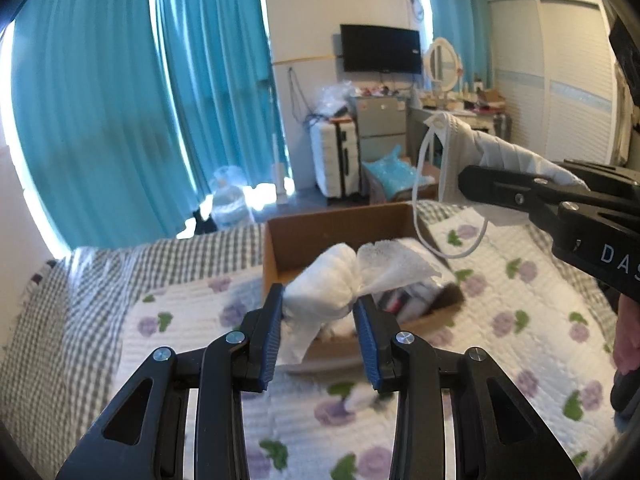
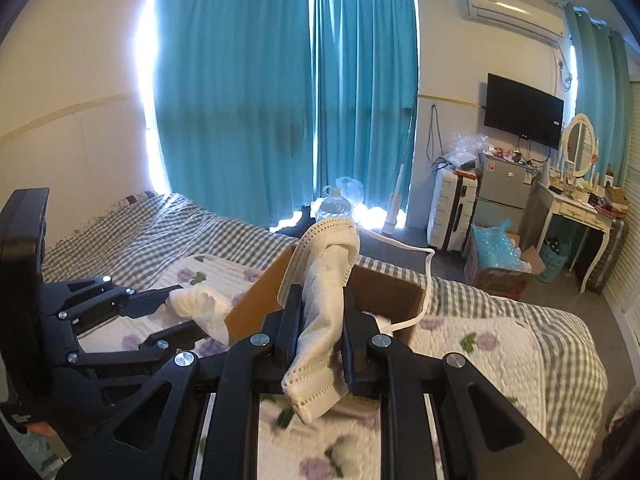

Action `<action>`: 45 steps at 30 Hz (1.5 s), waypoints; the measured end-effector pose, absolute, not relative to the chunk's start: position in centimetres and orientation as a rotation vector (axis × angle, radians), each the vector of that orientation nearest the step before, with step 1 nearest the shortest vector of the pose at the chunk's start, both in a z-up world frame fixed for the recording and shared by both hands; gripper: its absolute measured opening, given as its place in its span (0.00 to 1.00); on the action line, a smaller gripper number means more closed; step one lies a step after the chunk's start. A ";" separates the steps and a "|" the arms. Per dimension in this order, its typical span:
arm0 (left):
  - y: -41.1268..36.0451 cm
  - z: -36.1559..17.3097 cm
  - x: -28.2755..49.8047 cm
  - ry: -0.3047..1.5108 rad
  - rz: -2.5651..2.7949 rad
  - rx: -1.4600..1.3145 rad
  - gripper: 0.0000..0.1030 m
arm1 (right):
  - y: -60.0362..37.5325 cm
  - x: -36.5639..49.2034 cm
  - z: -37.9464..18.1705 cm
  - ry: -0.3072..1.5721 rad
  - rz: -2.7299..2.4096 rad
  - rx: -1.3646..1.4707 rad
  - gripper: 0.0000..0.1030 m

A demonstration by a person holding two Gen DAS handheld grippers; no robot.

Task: Organize soft objects
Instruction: 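Grasp the white sock with the left gripper while the right gripper holds the face mask, then drop the white sock and face mask into the cardboard box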

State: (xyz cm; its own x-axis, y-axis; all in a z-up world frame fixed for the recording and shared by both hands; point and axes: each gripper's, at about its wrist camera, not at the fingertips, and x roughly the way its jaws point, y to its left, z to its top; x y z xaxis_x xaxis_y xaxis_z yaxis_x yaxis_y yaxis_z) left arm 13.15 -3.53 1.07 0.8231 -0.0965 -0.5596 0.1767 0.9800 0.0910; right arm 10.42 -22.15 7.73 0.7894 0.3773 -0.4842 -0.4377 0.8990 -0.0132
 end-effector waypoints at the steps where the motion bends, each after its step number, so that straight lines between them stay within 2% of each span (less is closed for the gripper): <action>1: -3.6 0.8 13.9 0.591 -0.145 0.140 0.33 | -22.0 11.2 7.5 0.497 0.442 -0.127 0.16; 9: -3.6 -2.6 21.0 0.613 -0.151 0.127 0.33 | -20.8 20.0 3.4 0.570 0.440 -0.108 0.16; 15: -4.1 -4.8 23.5 0.609 -0.152 0.159 0.39 | -20.1 25.1 0.3 0.615 0.450 -0.103 0.16; 17: -4.3 -5.3 23.6 0.605 -0.136 0.180 0.58 | -20.0 26.2 -0.4 0.624 0.458 -0.100 0.16; 19: -4.1 -5.6 23.5 0.595 -0.115 0.187 0.71 | -19.7 27.0 -1.2 0.634 0.461 -0.091 0.16; 20: -4.0 -5.5 23.3 0.587 -0.111 0.189 0.73 | -19.7 27.2 -1.5 0.637 0.465 -0.086 0.20; 22: -3.7 -5.2 22.9 0.580 -0.120 0.186 0.75 | -19.6 27.6 -2.0 0.649 0.476 -0.075 0.39; 23: -3.5 -5.0 22.7 0.576 -0.123 0.183 0.75 | -19.7 27.7 -2.1 0.645 0.449 -0.078 0.57; 24: -3.5 -4.7 22.5 0.574 -0.123 0.180 0.75 | -19.9 27.6 -2.1 0.640 0.433 -0.077 0.64; 28: -2.9 -3.0 21.0 0.557 -0.125 0.170 0.76 | -21.1 27.1 -0.9 0.615 0.409 -0.023 0.65; 32: -2.5 -0.7 18.6 0.538 -0.125 0.154 0.76 | -22.4 25.4 1.6 0.585 0.378 0.003 0.77; 34: -2.2 0.4 17.3 0.530 -0.124 0.145 0.76 | -22.9 24.0 3.1 0.572 0.377 0.006 0.79; 38: -1.9 2.7 14.3 0.502 -0.114 0.133 0.85 | -23.6 20.3 7.2 0.522 0.360 -0.024 0.84; 43: -1.4 4.8 10.8 0.483 -0.116 0.129 0.85 | -24.3 15.4 11.5 0.475 0.354 -0.049 0.84; 45: -1.3 5.3 9.7 0.479 -0.115 0.127 0.86 | -24.6 13.6 12.6 0.464 0.350 -0.061 0.90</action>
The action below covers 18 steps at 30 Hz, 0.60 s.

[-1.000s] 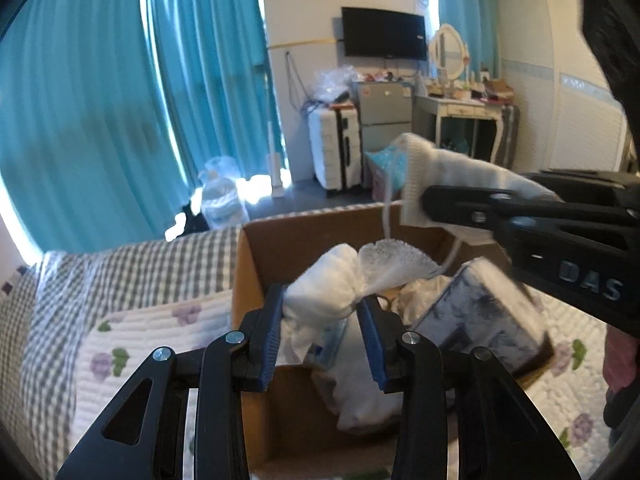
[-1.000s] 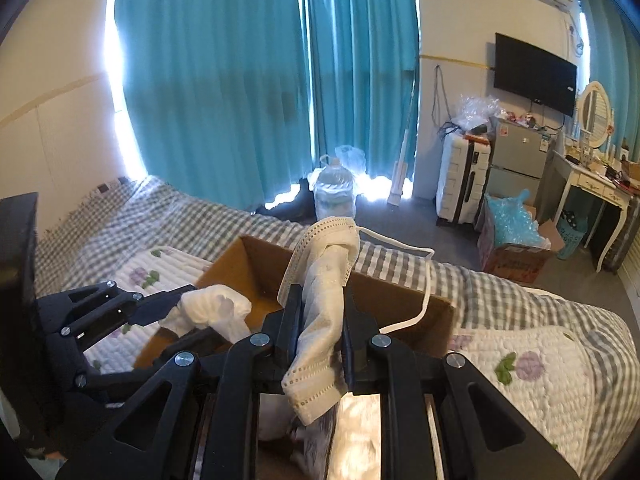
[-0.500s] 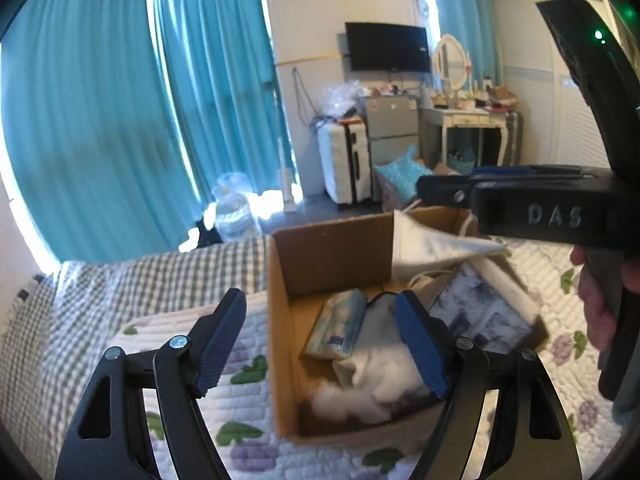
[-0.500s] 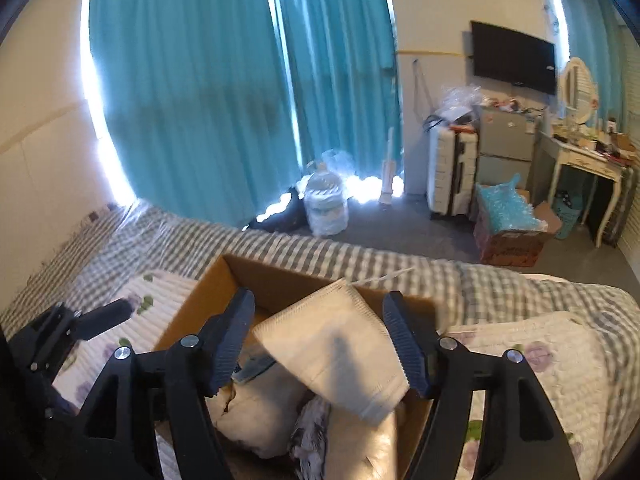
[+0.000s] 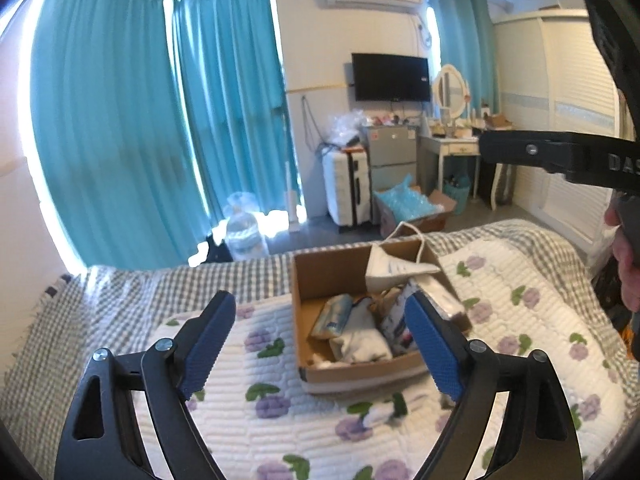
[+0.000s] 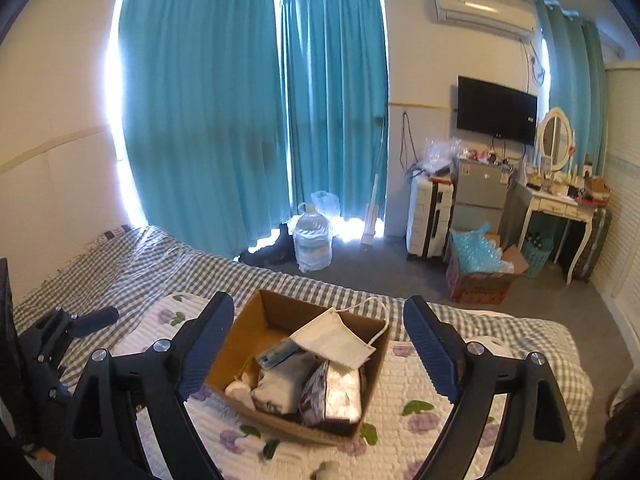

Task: Organize soft objects
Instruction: 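Drop the white sock and face mask into the cardboard box, then grasp the green-banded white socks with the left gripper while the right gripper grasps a white sock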

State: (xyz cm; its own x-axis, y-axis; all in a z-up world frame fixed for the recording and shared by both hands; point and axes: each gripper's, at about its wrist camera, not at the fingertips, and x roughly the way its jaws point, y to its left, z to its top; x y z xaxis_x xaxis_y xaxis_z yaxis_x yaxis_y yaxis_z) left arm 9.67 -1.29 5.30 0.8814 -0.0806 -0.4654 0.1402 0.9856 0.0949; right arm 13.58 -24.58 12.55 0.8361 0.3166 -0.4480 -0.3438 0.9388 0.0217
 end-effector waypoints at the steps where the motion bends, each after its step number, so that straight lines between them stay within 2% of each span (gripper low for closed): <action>1: -1.3 5.5 9.0 0.477 -0.115 0.125 0.92 | -24.8 12.5 13.0 0.456 0.350 -0.063 0.93; 2: -1.3 5.6 8.5 0.475 -0.113 0.122 1.00 | -25.0 11.7 13.3 0.451 0.349 -0.061 0.98; 8: -1.2 4.3 6.2 0.473 -0.103 0.131 1.00 | -25.8 8.2 11.9 0.464 0.335 -0.074 1.00; 18: -0.6 -3.5 8.9 0.574 -0.068 0.029 1.00 | -26.2 10.0 -0.6 0.679 0.328 -0.139 1.00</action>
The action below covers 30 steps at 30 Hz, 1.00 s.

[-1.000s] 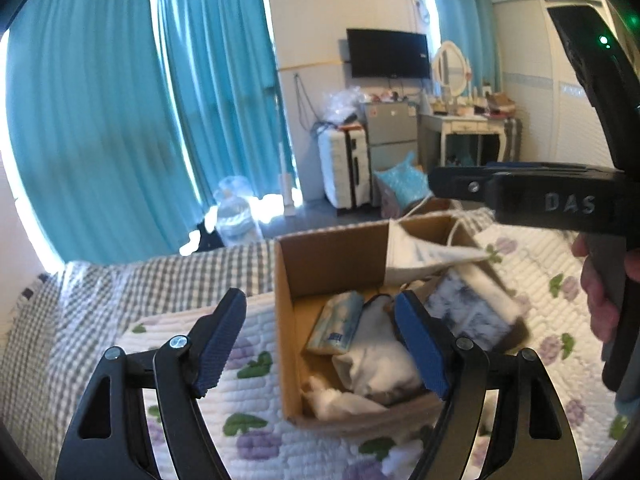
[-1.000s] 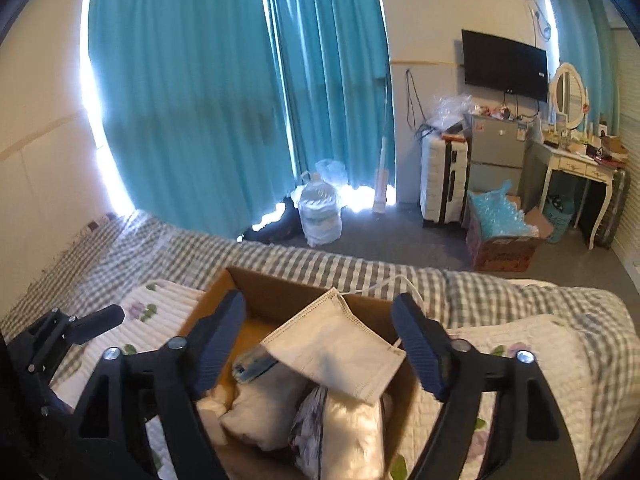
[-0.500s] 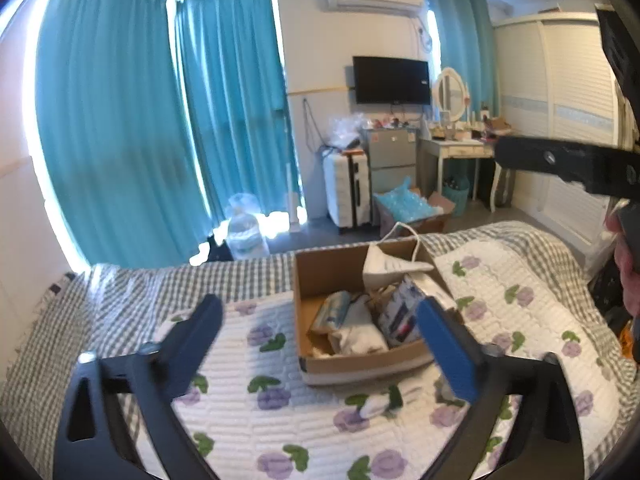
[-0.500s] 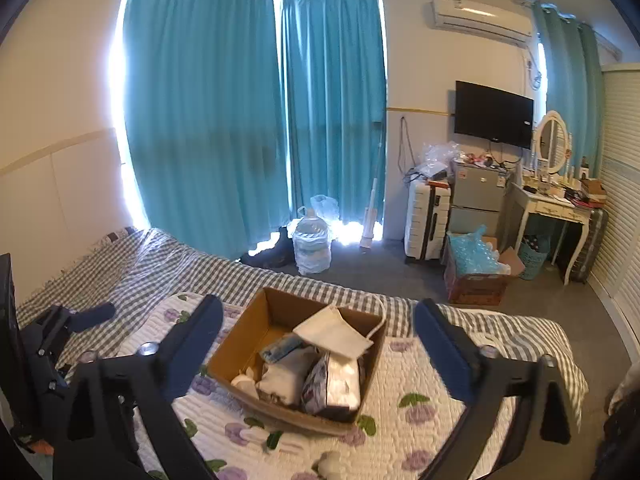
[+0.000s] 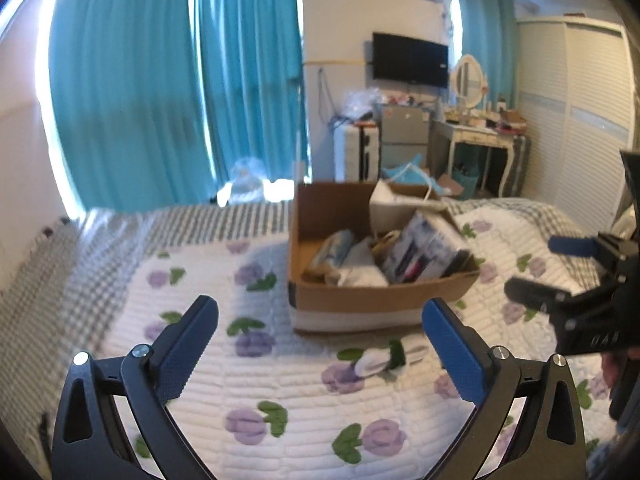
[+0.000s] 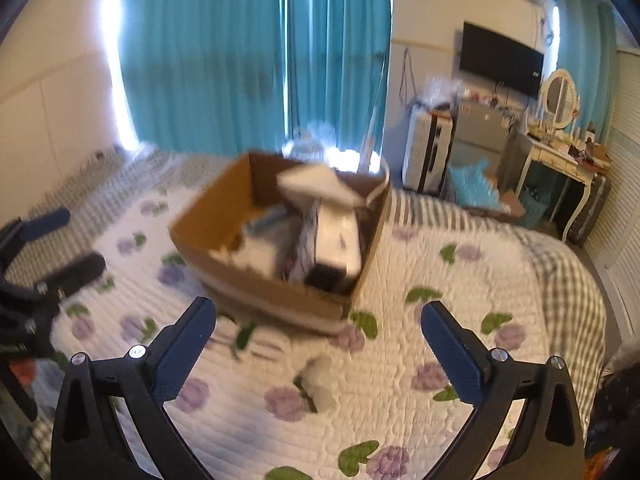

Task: Organize soft objects
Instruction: 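Grasp the green-banded white socks with the left gripper while the right gripper grasps a white sock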

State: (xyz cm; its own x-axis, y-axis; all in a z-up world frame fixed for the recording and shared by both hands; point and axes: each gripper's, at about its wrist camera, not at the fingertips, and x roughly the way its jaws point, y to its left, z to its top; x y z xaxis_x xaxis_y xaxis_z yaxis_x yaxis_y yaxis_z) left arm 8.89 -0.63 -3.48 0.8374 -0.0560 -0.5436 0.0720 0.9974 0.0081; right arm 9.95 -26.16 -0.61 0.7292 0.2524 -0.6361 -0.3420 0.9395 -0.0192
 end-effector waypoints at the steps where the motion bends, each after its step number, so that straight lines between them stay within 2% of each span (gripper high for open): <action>1: -0.6 -4.1 9.3 0.584 -0.065 0.022 1.00 | -26.1 10.4 -1.6 0.694 0.325 -0.150 1.00; 4: -0.7 -6.6 10.6 0.618 -0.060 -0.005 1.00 | -25.9 11.8 -4.2 0.733 0.326 -0.168 0.99; 8: -0.5 -10.7 11.0 0.677 -0.072 -0.046 1.00 | -25.6 13.4 -8.3 0.786 0.325 -0.161 0.83; 11: -0.7 -14.1 11.3 0.774 -0.074 -0.015 1.00 | -25.7 14.1 -12.9 0.896 0.344 -0.126 0.69; 14: -1.2 -15.4 11.4 0.831 -0.077 0.004 1.00 | -25.6 14.5 -15.8 1.001 0.322 -0.144 0.67; 16: -1.8 -15.5 11.3 0.831 -0.089 0.008 1.00 | -25.2 14.8 -16.5 1.025 0.322 -0.171 0.58; 17: -2.0 -15.4 11.1 0.826 -0.094 0.014 1.00 | -25.1 14.9 -16.6 1.030 0.323 -0.172 0.49; 18: -2.2 -15.3 10.8 0.819 -0.094 0.023 1.00 | -25.1 15.1 -16.9 1.042 0.323 -0.168 0.45; 19: -2.4 -15.2 10.6 0.816 -0.090 0.028 1.00 | -25.1 15.2 -17.1 1.051 0.323 -0.168 0.34; 20: -2.4 -15.2 10.4 0.816 -0.091 0.029 1.00 | -25.0 15.1 -17.3 1.053 0.319 -0.175 0.30; 30: -4.7 -14.2 11.2 0.808 -0.164 0.070 1.00 | -27.1 13.0 -14.7 0.940 0.309 -0.110 0.29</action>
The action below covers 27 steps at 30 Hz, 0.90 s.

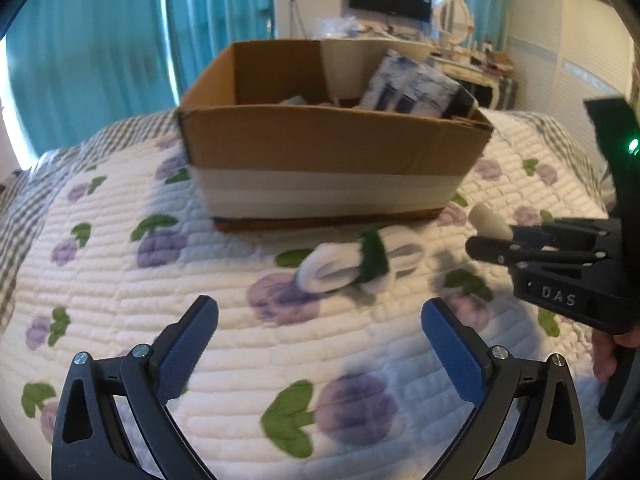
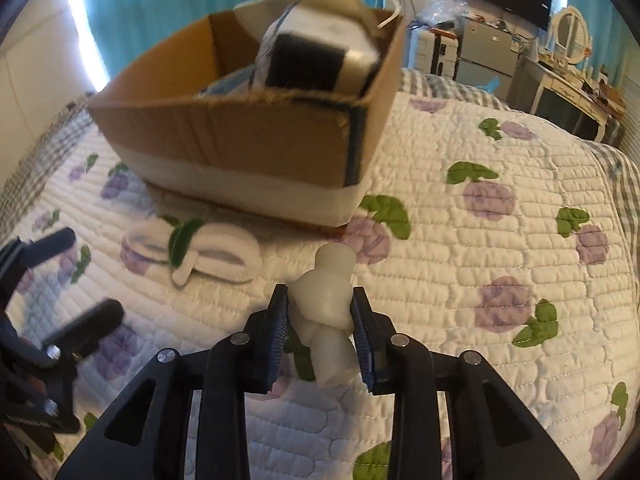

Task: Organize soft objects
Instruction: 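Grasp the green-banded white socks with the left gripper while the right gripper grasps a white sock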

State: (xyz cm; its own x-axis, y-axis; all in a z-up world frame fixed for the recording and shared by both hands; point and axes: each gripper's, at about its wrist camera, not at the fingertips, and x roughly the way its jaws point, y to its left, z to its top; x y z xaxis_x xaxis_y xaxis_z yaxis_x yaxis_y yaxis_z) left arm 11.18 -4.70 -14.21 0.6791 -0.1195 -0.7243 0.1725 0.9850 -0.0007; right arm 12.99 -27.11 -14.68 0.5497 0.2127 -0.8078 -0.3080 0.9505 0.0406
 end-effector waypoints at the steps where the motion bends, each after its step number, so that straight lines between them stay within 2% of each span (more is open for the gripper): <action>1: -5.2 -14.4 11.7 0.819 -0.146 0.088 0.99 | -27.3 13.2 -14.4 0.936 0.305 -0.105 0.29; 4: -6.2 -15.1 13.1 0.847 -0.153 0.090 0.99 | -28.0 13.1 -14.1 0.938 0.254 -0.127 0.29; 7: -7.4 -15.8 14.5 0.852 -0.164 0.112 0.92 | -28.5 14.0 -13.9 0.950 0.248 -0.113 0.29; 10: -8.3 -16.6 15.6 0.861 -0.178 0.151 0.89 | -28.7 14.3 -13.8 0.958 0.240 -0.097 0.29; 12: -8.6 -17.1 16.1 0.871 -0.189 0.165 0.77 | -28.9 14.4 -13.8 0.964 0.241 -0.085 0.29; 13: -8.6 -17.3 16.3 0.886 -0.200 0.163 0.67 | -29.0 14.5 -13.8 0.966 0.244 -0.079 0.29; 15: -8.4 -17.5 16.5 0.895 -0.216 0.153 0.55 | -28.9 14.4 -13.8 0.965 0.244 -0.074 0.29; 16: -8.3 -17.4 16.4 0.893 -0.231 0.151 0.42 | -28.8 14.4 -13.8 0.966 0.244 -0.074 0.29; 17: -8.3 -17.3 16.3 0.891 -0.242 0.156 0.38 | -28.8 14.5 -13.8 0.970 0.244 -0.076 0.29; 22: -7.8 -17.1 15.2 0.894 -0.266 0.154 0.27 | -28.4 14.0 -13.8 0.967 0.254 -0.081 0.29; 27: -7.2 -16.3 13.7 0.895 -0.259 0.132 0.24 | -28.5 13.6 -13.5 0.945 0.264 -0.067 0.29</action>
State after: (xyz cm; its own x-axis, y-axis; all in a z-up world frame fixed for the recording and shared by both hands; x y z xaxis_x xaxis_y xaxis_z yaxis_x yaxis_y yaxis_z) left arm 13.70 -7.21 -16.35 0.5973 -0.1677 -0.7843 0.2775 0.9607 0.0059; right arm 13.55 -28.47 -13.47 0.5562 0.1942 -0.8080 -0.2528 0.9658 0.0581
